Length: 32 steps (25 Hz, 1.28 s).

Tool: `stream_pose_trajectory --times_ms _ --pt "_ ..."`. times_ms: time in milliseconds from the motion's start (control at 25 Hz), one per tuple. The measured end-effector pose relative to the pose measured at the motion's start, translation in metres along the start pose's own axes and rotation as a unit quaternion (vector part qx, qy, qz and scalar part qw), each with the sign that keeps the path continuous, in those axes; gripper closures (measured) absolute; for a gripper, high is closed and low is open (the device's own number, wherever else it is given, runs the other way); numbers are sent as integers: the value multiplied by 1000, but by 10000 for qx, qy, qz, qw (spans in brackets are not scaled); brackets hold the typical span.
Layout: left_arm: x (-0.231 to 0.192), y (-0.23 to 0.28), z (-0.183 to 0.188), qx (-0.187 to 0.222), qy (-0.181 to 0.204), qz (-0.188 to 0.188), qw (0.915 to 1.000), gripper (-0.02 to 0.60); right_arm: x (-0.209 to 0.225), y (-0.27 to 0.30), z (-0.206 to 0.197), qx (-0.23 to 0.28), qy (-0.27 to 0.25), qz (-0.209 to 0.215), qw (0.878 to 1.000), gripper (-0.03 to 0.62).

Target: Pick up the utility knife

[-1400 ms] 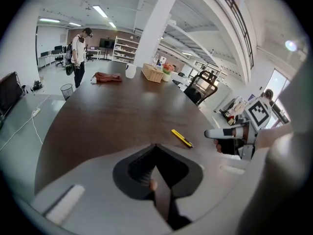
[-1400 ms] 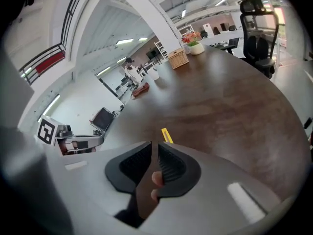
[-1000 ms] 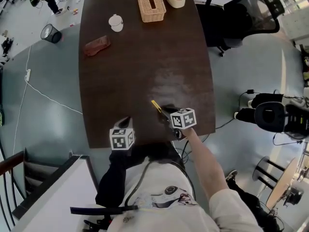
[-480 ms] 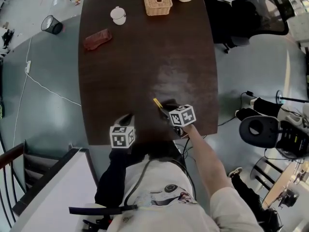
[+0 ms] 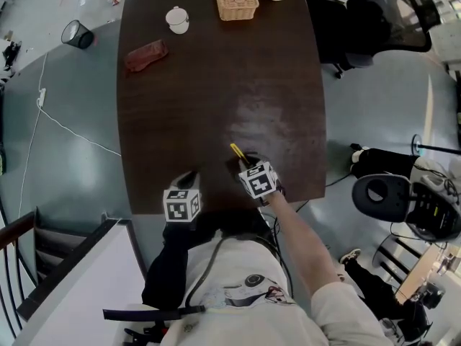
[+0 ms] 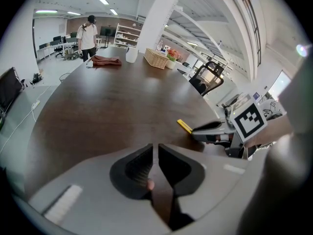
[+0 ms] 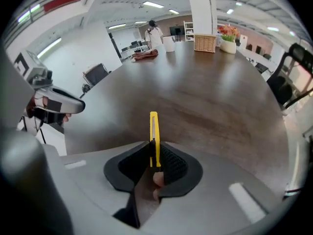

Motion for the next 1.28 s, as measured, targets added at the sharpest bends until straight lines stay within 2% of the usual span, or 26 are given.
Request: stream_pose_trajectory --times_ms 120,280,480,640,880,1080,1280 --pt "1 -1 -2 8 -6 6 10000 546 -7 2 -1 -2 -112 -481 9988 531" --pt "-2 -4 -2 86 -8 15 10000 548 -9 2 -1 77 55 -563 9984 536" --pt "-6 -16 5 405 -28 45 9992 551 -7 -26 4 780 763 -508 9927 536" --pt "-1 -38 19 981 145 148 9950 571 -5 -68 9 1449 1323 -692 9781 536" --pt "16 -77 60 2097 723 112 9750 584 -12 -143 34 2596 1462 -1204 9470 536" --pt "31 -106 76 2582 1122 121 9595 584 -30 -193 44 3301 1351 -1300 9251 536" --pt "58 -135 76 3039 1461 245 9411 584 -41 -231 36 3742 1164 -1280 9111 536"
Point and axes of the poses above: the fingertips, and each gripper's own axes: y forward along the fingers, x to its right, z out of its top, the point moved 9 cm from there along -y, backward along the fingers, and after that the axes turned 5 degrees about -z, right-handed, at the moved point
